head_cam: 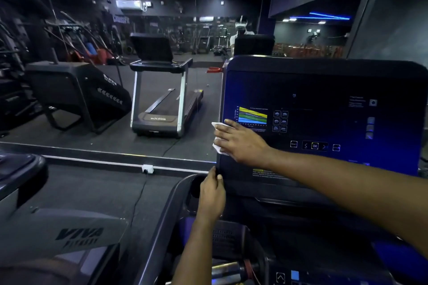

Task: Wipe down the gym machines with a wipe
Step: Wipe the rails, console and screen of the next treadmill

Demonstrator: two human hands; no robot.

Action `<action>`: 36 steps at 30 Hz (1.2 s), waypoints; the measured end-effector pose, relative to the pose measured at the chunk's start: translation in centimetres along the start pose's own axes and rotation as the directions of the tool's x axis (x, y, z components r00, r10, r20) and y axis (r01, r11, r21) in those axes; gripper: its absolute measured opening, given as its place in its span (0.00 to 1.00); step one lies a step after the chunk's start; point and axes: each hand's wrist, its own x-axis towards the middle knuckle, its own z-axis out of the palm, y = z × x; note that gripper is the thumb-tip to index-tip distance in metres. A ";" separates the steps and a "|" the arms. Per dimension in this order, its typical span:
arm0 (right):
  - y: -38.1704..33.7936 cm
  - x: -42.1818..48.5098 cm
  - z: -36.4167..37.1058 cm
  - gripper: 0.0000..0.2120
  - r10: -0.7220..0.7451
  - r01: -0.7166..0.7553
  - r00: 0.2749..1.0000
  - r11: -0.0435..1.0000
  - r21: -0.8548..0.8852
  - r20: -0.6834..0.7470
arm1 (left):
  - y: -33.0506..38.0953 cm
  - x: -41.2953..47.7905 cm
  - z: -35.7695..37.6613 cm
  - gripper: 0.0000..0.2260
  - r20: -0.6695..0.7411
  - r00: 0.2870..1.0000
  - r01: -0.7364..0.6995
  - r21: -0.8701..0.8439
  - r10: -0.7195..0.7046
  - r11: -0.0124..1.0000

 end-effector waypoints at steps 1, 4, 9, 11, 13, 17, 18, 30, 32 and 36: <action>0.9 0.2 -0.1 0.14 0.008 -0.008 1.000 1.000 -0.009 -0.020 | 0.1 0.2 0.1 0.16 -0.005 1.000 -0.010 -0.013 0.010 1.000; 3.1 1.7 -1.1 0.16 0.184 -0.192 0.977 0.979 -0.065 -0.111 | 0.9 0.8 -0.2 0.14 0.014 1.000 -0.028 -0.035 0.028 0.999; 4.9 2.0 -1.1 0.15 0.109 -0.118 0.984 0.991 -0.064 -0.139 | 2.0 3.0 -0.1 0.10 0.013 0.997 -0.070 -0.053 0.071 0.996; 5.6 3.3 -1.7 0.15 0.234 -0.246 0.960 0.967 -0.062 -0.154 | 2.6 3.9 -0.2 0.10 0.010 0.997 -0.073 -0.043 0.074 0.996; 6.0 4.4 -1.7 0.14 0.215 -0.230 0.966 0.969 -0.091 -0.146 | 2.9 4.8 -0.2 0.09 0.000 0.995 -0.095 -0.033 0.095 0.995; 8.3 5.2 -2.9 0.19 0.217 -0.234 0.962 0.968 -0.089 -0.168 | 4.7 6.7 -0.9 0.10 -0.005 0.983 -0.184 -0.063 0.184 0.981; 9.0 5.4 -3.1 0.19 0.253 -0.271 0.952 0.959 -0.086 -0.173 | 5.3 7.1 -1.0 0.11 -0.012 0.977 -0.213 -0.071 0.213 0.974; 12.9 8.9 -3.6 0.20 0.545 -0.513 0.818 0.835 0.198 -0.184 | 12.0 13.4 -2.7 0.11 -0.068 0.929 -0.369 -0.069 0.364 0.927; 12.6 8.5 -3.6 0.20 0.615 -0.578 0.755 0.788 0.214 -0.227 | 13.1 14.1 -3.3 0.13 -0.064 0.915 -0.403 -0.072 0.399 0.912; 12.4 6.8 -3.2 0.21 0.781 -0.746 0.561 0.621 0.242 -0.274 | 14.4 15.7 -4.2 0.15 0.003 0.920 -0.391 -0.096 0.393 0.915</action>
